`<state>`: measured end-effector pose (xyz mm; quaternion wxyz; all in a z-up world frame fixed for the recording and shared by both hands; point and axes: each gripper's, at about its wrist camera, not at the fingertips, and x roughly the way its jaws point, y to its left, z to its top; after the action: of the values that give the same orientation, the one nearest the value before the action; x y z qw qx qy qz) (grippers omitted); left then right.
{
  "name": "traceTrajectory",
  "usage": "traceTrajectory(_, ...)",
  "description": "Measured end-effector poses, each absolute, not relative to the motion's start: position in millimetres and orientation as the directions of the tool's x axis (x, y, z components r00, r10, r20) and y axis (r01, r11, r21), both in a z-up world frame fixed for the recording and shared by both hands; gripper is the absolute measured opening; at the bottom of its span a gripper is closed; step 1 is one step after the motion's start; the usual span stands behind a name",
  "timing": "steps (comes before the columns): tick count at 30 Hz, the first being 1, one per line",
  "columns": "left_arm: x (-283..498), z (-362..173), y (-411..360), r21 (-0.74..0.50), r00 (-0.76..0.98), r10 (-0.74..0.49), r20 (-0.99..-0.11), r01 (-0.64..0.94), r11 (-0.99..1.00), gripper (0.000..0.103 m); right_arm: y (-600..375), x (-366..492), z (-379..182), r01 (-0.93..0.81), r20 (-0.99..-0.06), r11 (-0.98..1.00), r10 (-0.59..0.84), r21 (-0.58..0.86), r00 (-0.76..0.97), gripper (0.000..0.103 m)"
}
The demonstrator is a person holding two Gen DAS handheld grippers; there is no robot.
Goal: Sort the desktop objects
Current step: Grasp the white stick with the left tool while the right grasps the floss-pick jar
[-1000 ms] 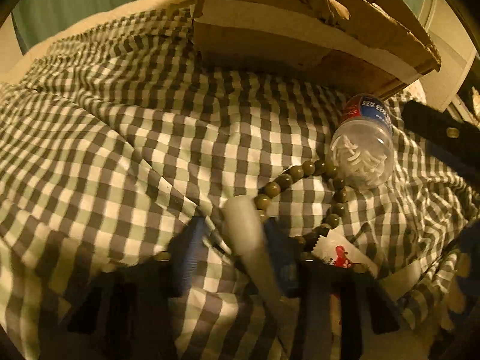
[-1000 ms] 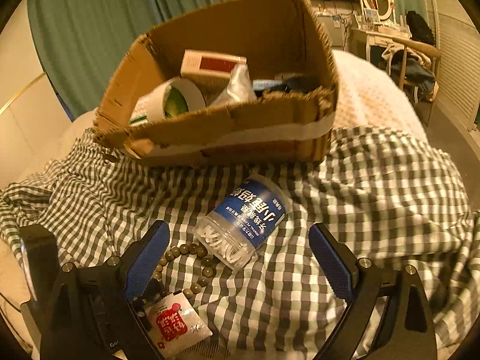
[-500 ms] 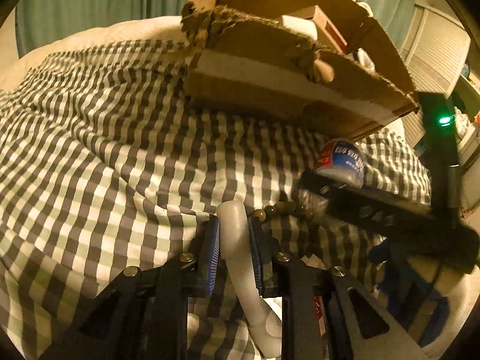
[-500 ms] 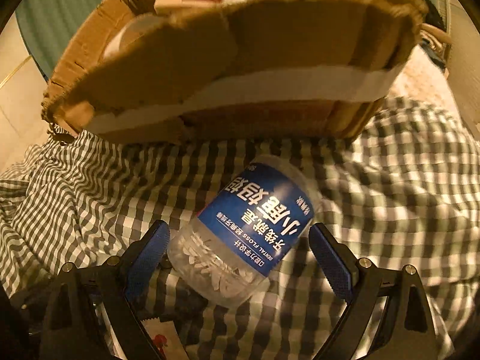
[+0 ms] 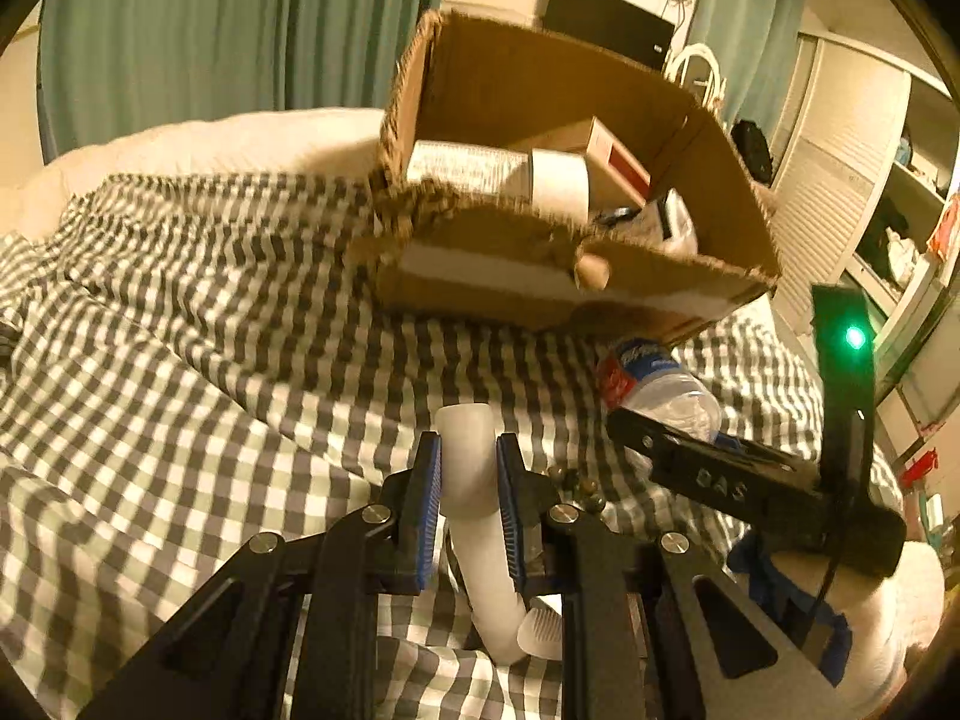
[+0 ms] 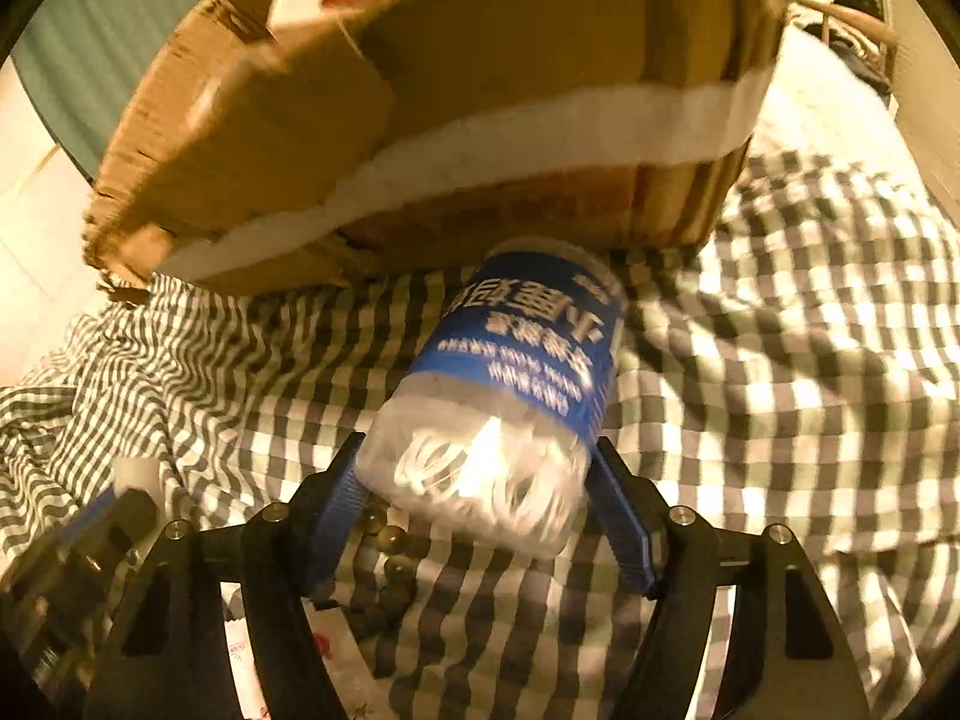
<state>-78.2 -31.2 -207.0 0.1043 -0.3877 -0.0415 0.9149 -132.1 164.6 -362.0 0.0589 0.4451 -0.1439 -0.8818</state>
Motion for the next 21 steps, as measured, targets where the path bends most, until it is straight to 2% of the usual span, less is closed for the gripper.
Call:
traceTrajectory(11,-56,-158,-37,-0.123,-0.780,0.216,-0.588,-0.177,-0.976,0.018,169,-88,-324,-0.014,-0.696,-0.960,-0.193,0.280,-0.691,0.066)
traceTrajectory(21,-38,-115,-38,-0.110,-0.843,0.226,-0.487,-0.198,-0.974,0.018,175,-46,-285,0.011,-0.578,-0.966,-0.162,0.257,-0.800,0.066)
